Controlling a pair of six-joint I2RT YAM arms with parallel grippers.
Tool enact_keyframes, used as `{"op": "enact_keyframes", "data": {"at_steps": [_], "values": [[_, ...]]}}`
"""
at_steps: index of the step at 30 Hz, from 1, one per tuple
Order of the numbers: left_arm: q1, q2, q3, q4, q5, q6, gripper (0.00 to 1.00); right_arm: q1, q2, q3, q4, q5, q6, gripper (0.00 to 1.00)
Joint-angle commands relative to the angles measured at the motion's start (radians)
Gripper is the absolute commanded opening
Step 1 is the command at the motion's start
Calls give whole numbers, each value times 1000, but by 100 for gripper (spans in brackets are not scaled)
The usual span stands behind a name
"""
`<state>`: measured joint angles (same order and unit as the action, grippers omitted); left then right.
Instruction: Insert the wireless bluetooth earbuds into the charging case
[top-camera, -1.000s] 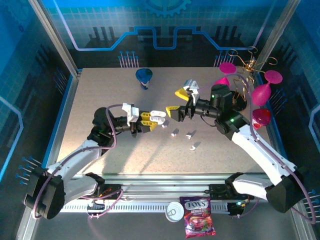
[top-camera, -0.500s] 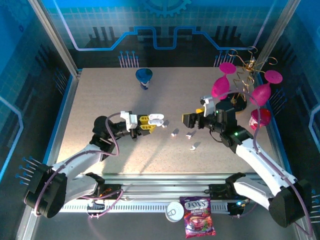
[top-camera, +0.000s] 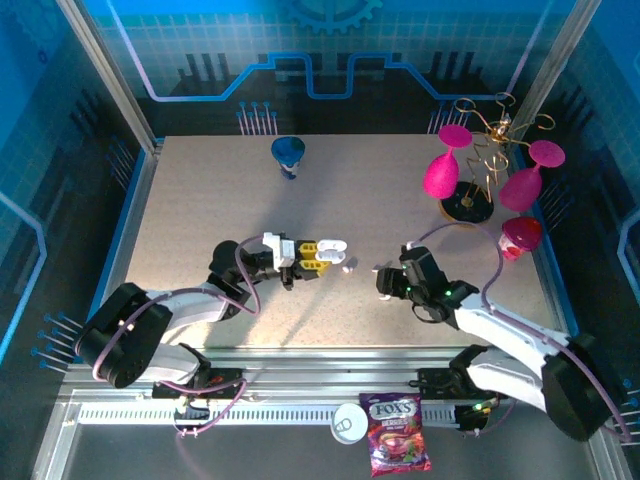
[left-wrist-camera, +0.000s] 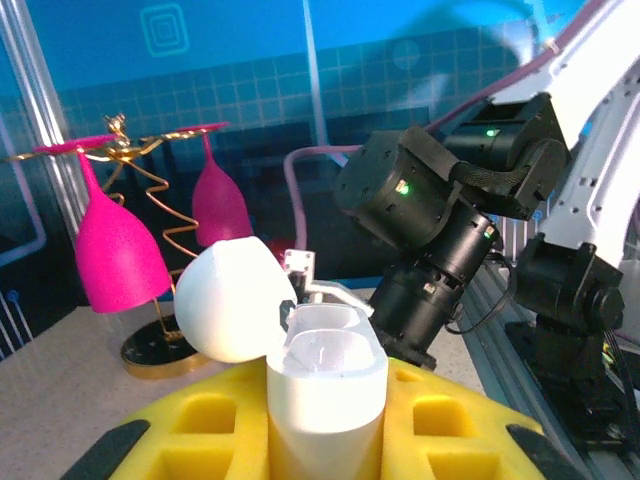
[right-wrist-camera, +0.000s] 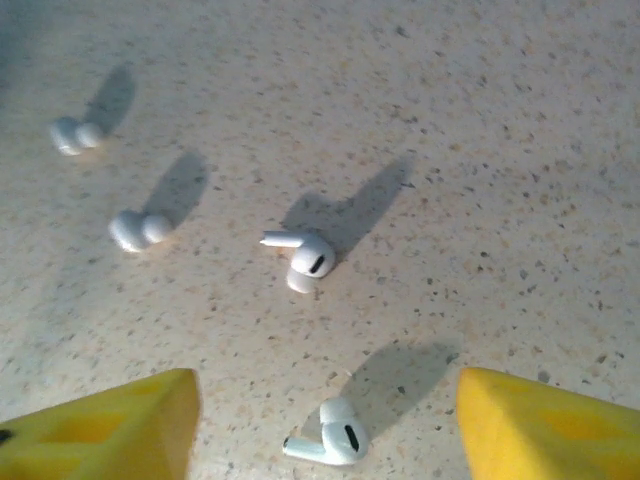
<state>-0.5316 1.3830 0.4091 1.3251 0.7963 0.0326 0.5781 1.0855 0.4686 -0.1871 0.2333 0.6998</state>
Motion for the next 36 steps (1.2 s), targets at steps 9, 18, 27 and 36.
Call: {"op": "enact_keyframes", "data": {"at_steps": [9, 18, 27, 36], "values": [[-17, -41, -58, 75, -20, 34, 0, -51, 229, 121, 68, -81, 116, 53], [-20, -32, -60, 75, -25, 45, 0, -123, 354, 180, 72, -169, 120, 43], [-21, -20, -58, 75, -18, 43, 0, -125, 443, 209, 109, -201, 126, 31], [-21, -30, -60, 75, -14, 44, 0, -126, 467, 205, 118, -215, 131, 21]]}}
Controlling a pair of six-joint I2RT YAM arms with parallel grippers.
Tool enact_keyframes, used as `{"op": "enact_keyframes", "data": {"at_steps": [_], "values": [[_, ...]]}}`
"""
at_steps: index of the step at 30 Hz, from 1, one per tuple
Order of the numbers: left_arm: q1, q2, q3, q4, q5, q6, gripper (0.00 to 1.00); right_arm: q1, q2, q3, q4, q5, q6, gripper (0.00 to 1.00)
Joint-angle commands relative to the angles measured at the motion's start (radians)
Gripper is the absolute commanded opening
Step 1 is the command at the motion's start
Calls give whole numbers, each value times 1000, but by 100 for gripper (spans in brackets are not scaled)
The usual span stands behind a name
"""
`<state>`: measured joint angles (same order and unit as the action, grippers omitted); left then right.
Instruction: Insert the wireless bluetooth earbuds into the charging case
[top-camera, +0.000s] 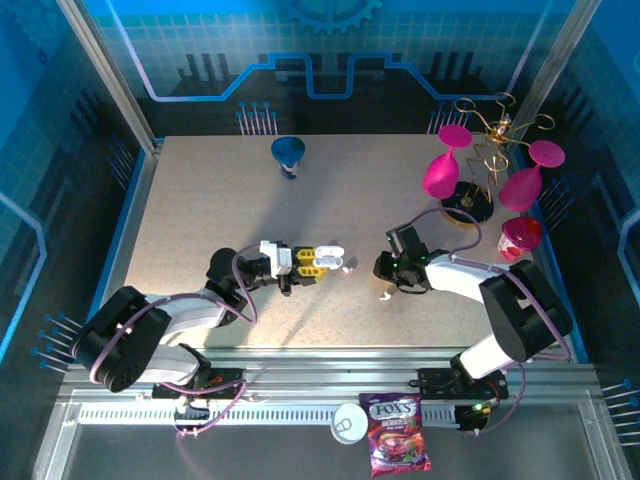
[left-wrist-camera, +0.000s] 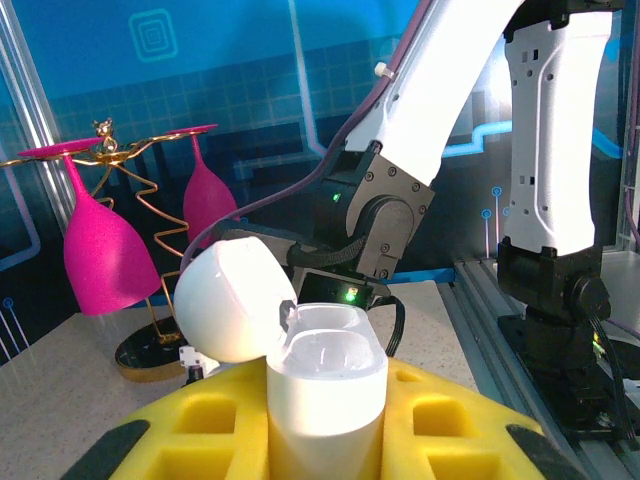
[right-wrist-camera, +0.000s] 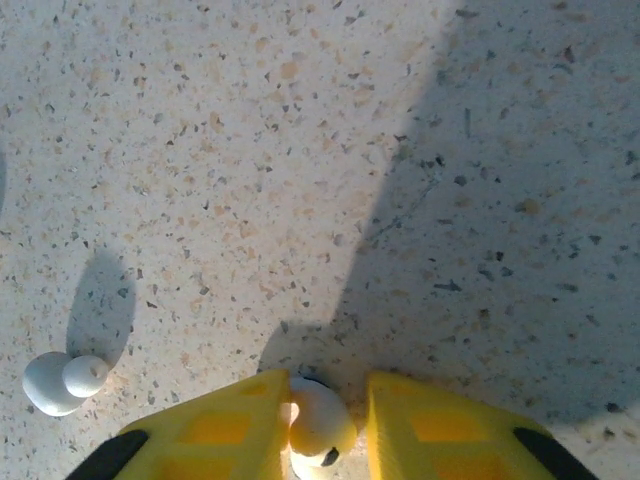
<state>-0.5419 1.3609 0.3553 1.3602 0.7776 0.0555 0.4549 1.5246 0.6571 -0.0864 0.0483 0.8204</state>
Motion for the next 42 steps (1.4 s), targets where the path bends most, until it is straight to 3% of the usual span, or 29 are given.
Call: {"op": "enact_keyframes", "data": {"at_steps": [1, 9, 15, 25, 31, 42], "values": [[-9, -7, -7, 40, 4, 22, 0, -3, 28, 16, 16, -29, 10, 20], [-10, 2, -10, 40, -7, 24, 0, -1, -15, 18, -23, -8, -34, 17], [-9, 34, -25, 41, -77, 21, 0, 36, -132, 29, -87, 92, -167, 17], [-4, 166, -36, 41, -139, 39, 0, 206, -437, 51, -126, 268, -579, 15], [-4, 225, -24, 40, -180, 24, 0, 314, -534, 111, -211, 316, -677, 15], [-2, 296, -13, 40, -201, -9, 0, 547, -445, 198, -102, 470, -880, 14]]}}
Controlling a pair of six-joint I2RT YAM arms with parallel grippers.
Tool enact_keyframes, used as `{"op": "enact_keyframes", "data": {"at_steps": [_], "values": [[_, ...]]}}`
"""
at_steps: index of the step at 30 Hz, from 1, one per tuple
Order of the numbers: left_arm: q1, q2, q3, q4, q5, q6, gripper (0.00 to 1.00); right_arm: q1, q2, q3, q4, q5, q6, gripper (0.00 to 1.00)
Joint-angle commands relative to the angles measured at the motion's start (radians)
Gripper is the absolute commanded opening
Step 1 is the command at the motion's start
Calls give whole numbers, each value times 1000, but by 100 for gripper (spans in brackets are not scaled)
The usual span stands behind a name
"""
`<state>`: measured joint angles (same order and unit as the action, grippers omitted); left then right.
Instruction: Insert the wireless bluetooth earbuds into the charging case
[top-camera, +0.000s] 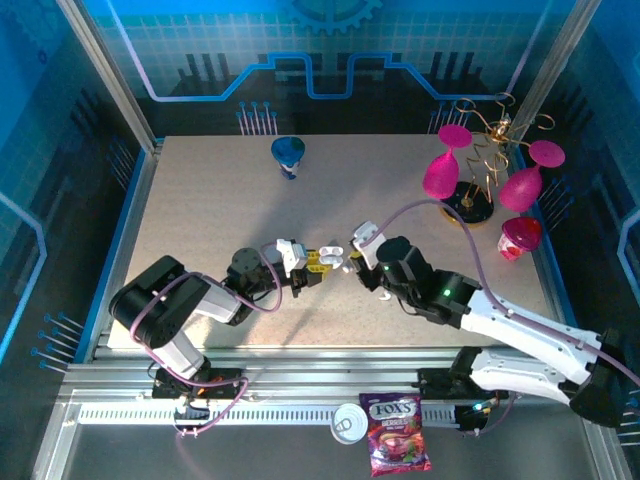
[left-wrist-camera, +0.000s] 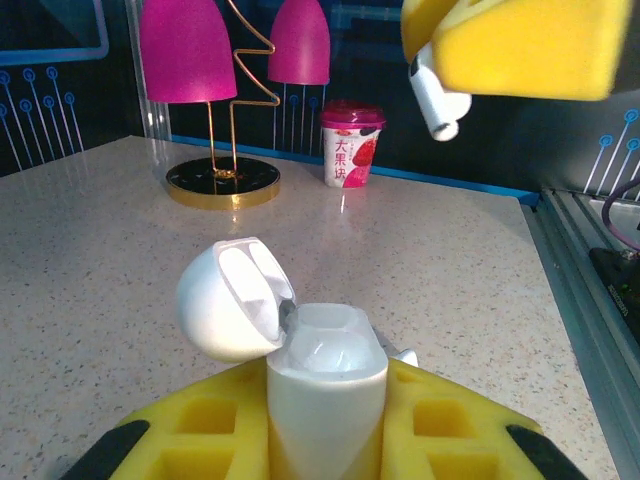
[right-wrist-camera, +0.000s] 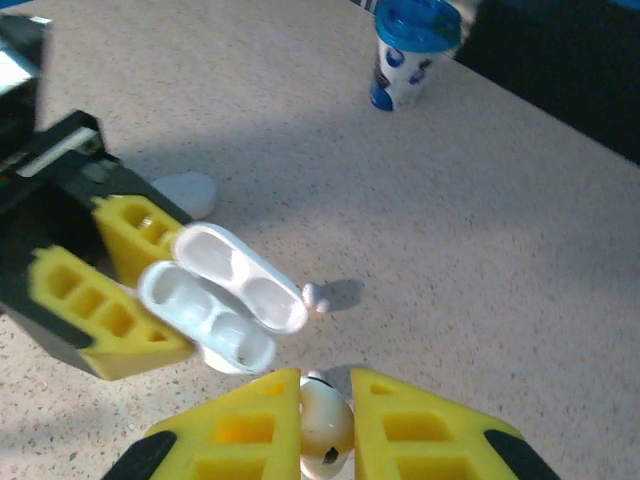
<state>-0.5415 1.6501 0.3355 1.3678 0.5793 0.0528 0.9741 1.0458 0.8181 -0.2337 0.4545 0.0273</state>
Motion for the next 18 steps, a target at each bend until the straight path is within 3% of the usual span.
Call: {"op": "enact_keyframes", "data": {"at_steps": [1, 18], "values": [[-3, 5, 7, 33, 0, -7, 0, 37, 52, 44, 65, 61, -102, 14], [-2, -28, -2, 33, 7, -27, 0, 60, 252, 99, 189, 37, -184, 13]]}}
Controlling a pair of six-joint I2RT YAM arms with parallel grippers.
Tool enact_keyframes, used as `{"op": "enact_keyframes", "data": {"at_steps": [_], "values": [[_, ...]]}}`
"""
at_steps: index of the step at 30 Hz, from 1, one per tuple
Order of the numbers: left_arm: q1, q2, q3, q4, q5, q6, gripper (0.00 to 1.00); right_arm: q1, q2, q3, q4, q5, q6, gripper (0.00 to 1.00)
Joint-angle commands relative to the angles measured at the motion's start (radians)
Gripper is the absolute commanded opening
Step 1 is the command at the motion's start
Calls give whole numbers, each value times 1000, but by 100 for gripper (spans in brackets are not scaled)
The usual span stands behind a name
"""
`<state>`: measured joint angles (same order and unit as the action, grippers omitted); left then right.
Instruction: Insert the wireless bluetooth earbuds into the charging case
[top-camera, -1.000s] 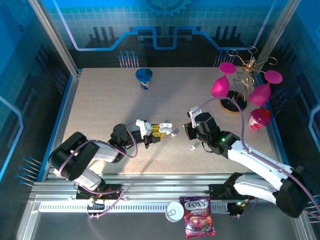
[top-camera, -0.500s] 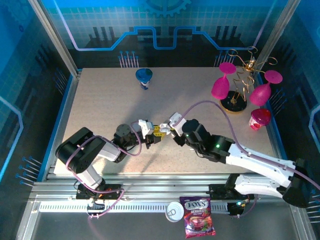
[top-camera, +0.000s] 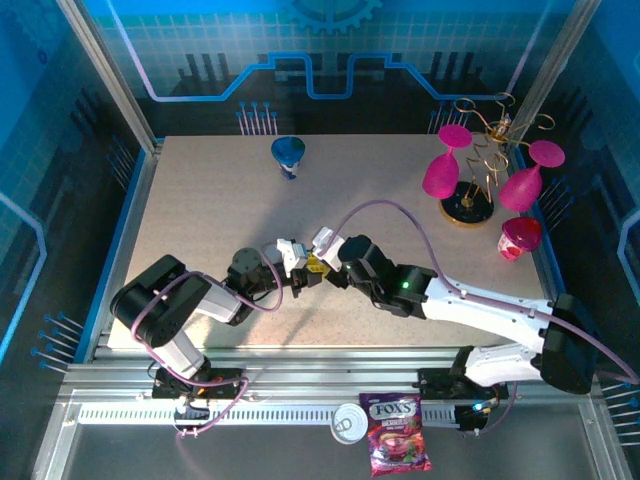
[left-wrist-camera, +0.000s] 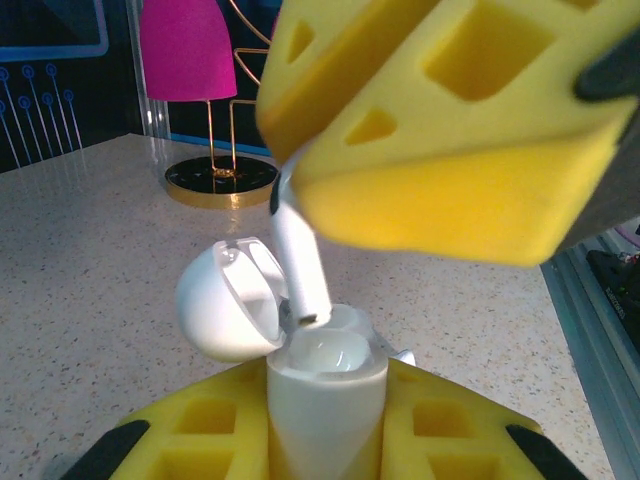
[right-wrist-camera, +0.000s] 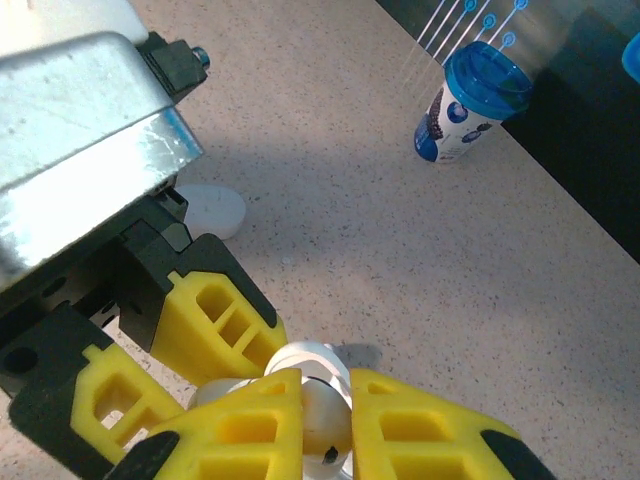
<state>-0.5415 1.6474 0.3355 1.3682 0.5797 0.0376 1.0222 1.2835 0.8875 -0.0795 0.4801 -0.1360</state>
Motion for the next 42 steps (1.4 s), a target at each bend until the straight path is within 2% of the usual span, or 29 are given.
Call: {"op": "enact_keyframes", "data": {"at_steps": [1, 24, 38, 42], "values": [[-3, -27, -2, 32, 5, -10, 0, 12, 18, 30, 34, 12, -20, 13], [-2, -35, 21, 30, -13, -40, 0, 13, -8, -2, 1, 32, -14, 13], [-3, -82, 32, -53, -15, -35, 0, 19, 26, -22, 12, -20, -4, 13], [-2, -81, 29, -55, -20, -37, 0, 24, 26, -21, 15, -57, -2, 17]]}}
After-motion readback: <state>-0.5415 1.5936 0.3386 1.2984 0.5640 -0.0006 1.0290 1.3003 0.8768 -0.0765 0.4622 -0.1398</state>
